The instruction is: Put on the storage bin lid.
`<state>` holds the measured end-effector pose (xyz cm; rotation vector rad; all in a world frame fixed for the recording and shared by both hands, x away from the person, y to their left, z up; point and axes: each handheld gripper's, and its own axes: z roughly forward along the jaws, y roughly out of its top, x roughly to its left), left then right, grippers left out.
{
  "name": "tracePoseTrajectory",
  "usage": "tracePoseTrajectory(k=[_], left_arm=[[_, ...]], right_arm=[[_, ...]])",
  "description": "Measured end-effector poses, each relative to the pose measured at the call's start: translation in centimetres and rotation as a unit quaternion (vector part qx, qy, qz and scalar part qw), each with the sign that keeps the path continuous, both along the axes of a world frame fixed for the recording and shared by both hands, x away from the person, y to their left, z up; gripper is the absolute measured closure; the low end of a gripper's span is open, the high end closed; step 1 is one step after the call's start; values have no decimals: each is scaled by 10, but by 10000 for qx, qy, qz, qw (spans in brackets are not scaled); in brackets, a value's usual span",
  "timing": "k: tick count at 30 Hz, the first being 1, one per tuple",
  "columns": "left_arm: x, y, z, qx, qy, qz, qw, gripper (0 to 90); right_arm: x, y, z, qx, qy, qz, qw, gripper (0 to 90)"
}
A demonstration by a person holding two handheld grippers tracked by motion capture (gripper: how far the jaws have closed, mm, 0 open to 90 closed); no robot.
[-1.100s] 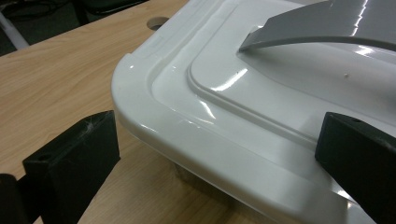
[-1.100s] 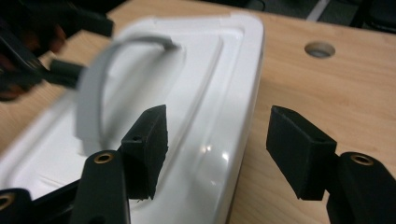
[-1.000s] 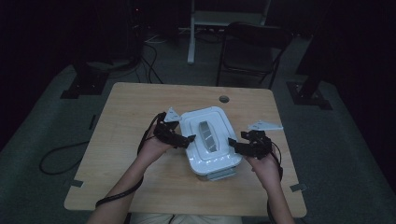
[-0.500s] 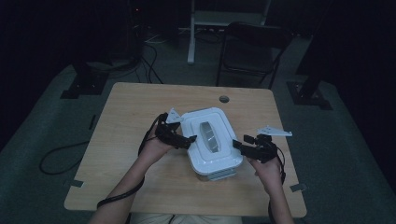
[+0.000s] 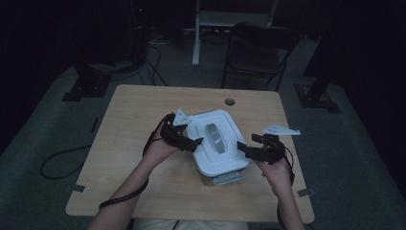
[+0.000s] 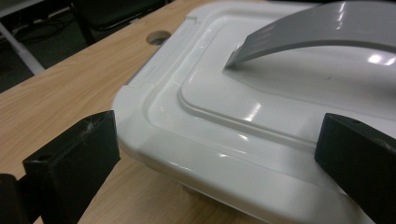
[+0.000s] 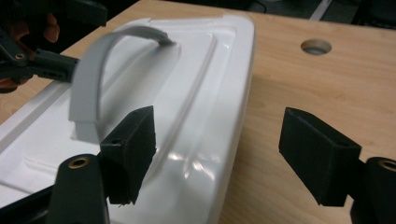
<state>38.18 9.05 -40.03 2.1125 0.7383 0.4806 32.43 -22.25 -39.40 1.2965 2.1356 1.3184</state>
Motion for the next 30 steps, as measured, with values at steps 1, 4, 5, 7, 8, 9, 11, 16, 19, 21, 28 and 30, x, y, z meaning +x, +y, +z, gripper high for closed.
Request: tracePoseTrajectory(k=[1,4,5,7,8,9,11,16,19,21,28,30], left_arm=[[0,0,1,-5,-16,-12,10000,5],[-1,2,3,7,-43,-22,10000,5],[-2,3,4,-3,-55,-13,10000,5],[-2,5,5,0,-48,-31,10000,4],[-4,9,7,-72,-69,-7,10000,5],[-4,11,8,-109,-76,-3,9999,5],[-6,18,9,-175,-67,35,9998,4],[-9,31,8,-217,-30,80,9997,3],[-10,43,4,-264,-63,226,9994,3],[-8,52,0,-279,-63,368,9989,3],[-3,67,-20,-224,118,596,9979,3],[-2,68,-28,-226,179,605,9978,3]], right_arm=[[0,0,2,30,-21,3,10000,230],[3,-3,6,207,-35,-13,9998,195],[3,-5,7,234,-63,-54,9997,194],[3,-8,9,286,-71,-21,9996,138],[3,-9,9,284,-83,-45,9996,136],[2,-11,9,278,-116,-80,9995,133],[2,-16,9,352,-162,-189,9991,132],[2,-27,3,242,-353,-505,9978,127],[5,-35,-2,79,-465,-739,9962,127],[7,-40,-6,24,-507,-857,9950,127],[18,-58,-34,-245,-449,-1239,9910,127],[20,-62,-46,-284,-429,-1318,9899,127]])
